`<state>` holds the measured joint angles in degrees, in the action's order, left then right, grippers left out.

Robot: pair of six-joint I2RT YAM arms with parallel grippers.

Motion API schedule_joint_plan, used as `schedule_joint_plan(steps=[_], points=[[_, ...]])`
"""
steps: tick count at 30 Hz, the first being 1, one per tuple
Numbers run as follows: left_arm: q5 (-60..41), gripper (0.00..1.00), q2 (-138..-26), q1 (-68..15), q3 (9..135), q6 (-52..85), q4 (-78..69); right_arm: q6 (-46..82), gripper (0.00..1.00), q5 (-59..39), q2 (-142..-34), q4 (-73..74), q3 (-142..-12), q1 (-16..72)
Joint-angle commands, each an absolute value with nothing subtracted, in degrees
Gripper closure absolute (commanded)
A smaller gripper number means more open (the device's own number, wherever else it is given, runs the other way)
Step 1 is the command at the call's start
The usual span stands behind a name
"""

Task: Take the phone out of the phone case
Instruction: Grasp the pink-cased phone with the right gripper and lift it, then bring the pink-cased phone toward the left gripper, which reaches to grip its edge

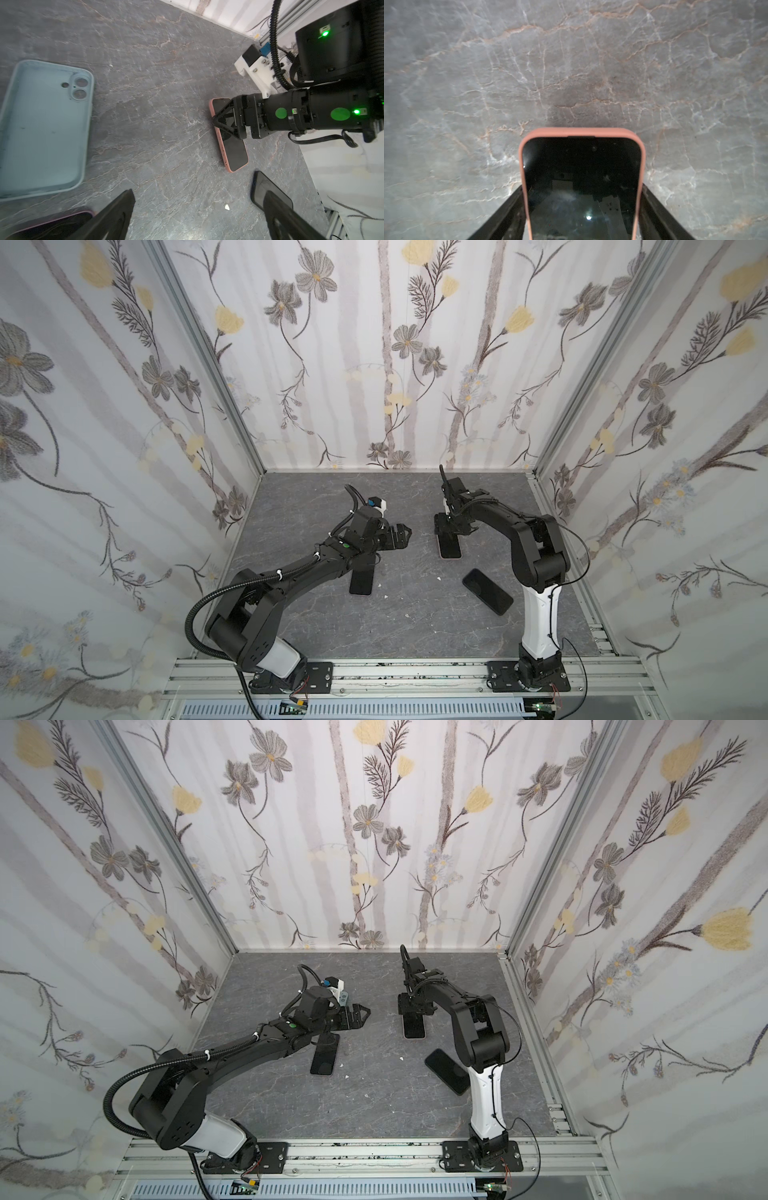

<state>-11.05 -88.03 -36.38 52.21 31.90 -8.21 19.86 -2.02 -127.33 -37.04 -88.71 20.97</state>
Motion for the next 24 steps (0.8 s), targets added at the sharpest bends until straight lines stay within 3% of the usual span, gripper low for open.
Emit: schedule_joint_plan(steps=[1,13,24], points=[[-14.9,0.02,-89.6,-37.2,50.3,35.5,-18.5,24.9,0.38,-7.8,-123.0,-29.5,-84.2,20.3],[-18.2,0.03,-99.4,-41.4,53.7,35.6,-22.7,42.6,0.44,-21.0,-108.2,-5.9,-63.4,16.7],[-17.9,0.24,-103.3,-44.4,56.4,35.7,-24.7,60.0,0.48,-23.7,-100.6,11.2,-50.0,17.4]])
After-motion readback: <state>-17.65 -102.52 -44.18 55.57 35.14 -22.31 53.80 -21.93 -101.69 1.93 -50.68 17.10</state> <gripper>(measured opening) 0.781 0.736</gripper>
